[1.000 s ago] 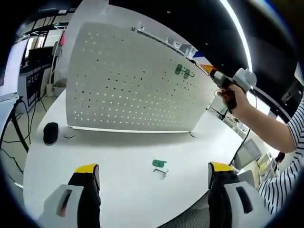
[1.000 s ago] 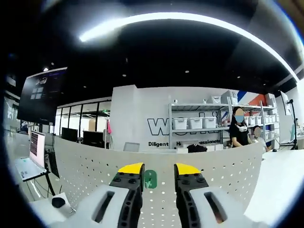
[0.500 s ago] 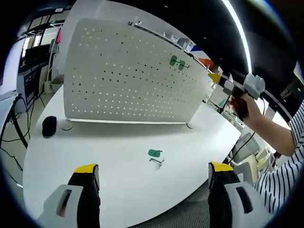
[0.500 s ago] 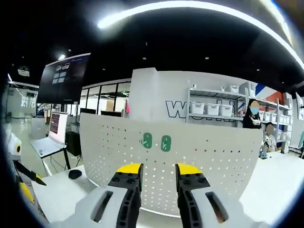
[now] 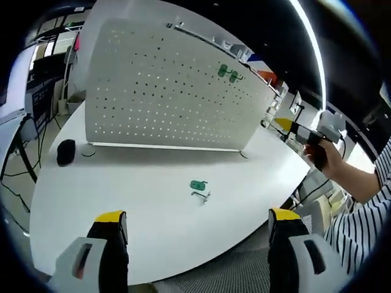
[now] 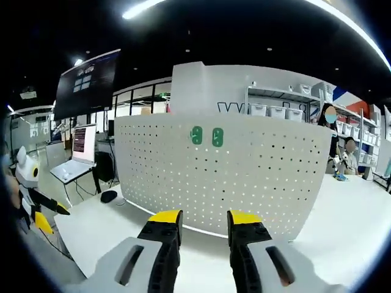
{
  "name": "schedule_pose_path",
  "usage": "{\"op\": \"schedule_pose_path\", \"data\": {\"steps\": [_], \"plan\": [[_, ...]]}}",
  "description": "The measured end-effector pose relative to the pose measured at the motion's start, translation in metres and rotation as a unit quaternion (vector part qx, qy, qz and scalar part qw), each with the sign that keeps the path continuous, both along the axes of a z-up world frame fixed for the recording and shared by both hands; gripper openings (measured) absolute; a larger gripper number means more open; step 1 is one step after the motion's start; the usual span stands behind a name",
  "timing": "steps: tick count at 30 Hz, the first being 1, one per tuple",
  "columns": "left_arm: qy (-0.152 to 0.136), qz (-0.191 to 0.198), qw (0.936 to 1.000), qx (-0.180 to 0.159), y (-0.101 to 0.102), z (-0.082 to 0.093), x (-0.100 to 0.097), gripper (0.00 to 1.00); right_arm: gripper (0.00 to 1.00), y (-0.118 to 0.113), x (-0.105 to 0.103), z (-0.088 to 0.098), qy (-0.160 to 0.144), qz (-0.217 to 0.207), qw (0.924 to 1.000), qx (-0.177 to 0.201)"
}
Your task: Insert the hook assembly into the mounting plate slot until the hook locks in place.
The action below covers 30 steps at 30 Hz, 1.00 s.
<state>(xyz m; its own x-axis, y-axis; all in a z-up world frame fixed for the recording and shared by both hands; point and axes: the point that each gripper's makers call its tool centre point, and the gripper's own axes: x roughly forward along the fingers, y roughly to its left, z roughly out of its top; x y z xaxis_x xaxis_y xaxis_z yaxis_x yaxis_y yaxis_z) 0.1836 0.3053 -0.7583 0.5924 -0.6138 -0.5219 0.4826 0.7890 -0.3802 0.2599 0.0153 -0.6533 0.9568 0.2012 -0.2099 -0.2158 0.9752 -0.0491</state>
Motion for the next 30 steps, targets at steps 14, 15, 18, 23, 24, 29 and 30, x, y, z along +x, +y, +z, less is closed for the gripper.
{"op": "schedule_pose_path", "data": {"steps": [14,15,18,23,24,29,30], "plan": [[0.041,0.001,0.9991,0.012,-0.006,-0.023,-0.023,0.98,0.28,0.009,-0.049,-0.049,0.074,0.029,0.9968,-0.009],[0.045,0.000,0.9989,0.011,-0.009,-0.026,-0.025,0.97,0.28,0.009,-0.053,-0.053,0.080,0.030,0.9963,-0.011],[0.057,-0.003,0.9984,0.009,-0.015,-0.032,-0.028,0.97,0.28,0.009,-0.061,-0.062,0.096,0.031,0.9948,-0.007],[0.068,-0.009,0.9976,0.009,-0.026,-0.035,-0.030,0.96,0.29,0.007,-0.073,-0.074,0.112,0.031,0.9933,-0.005],[0.069,-0.011,0.9975,0.009,-0.029,-0.036,-0.030,0.95,0.29,0.007,-0.075,-0.076,0.115,0.030,0.9929,-0.004],[0.078,-0.019,0.9968,0.007,-0.040,-0.041,-0.026,0.95,0.29,0.004,-0.082,-0.085,0.128,0.025,0.9914,0.002],[0.080,-0.019,0.9966,0.005,-0.043,-0.042,-0.024,0.94,0.28,0.003,-0.084,-0.086,0.131,0.024,0.9911,0.004]]}}
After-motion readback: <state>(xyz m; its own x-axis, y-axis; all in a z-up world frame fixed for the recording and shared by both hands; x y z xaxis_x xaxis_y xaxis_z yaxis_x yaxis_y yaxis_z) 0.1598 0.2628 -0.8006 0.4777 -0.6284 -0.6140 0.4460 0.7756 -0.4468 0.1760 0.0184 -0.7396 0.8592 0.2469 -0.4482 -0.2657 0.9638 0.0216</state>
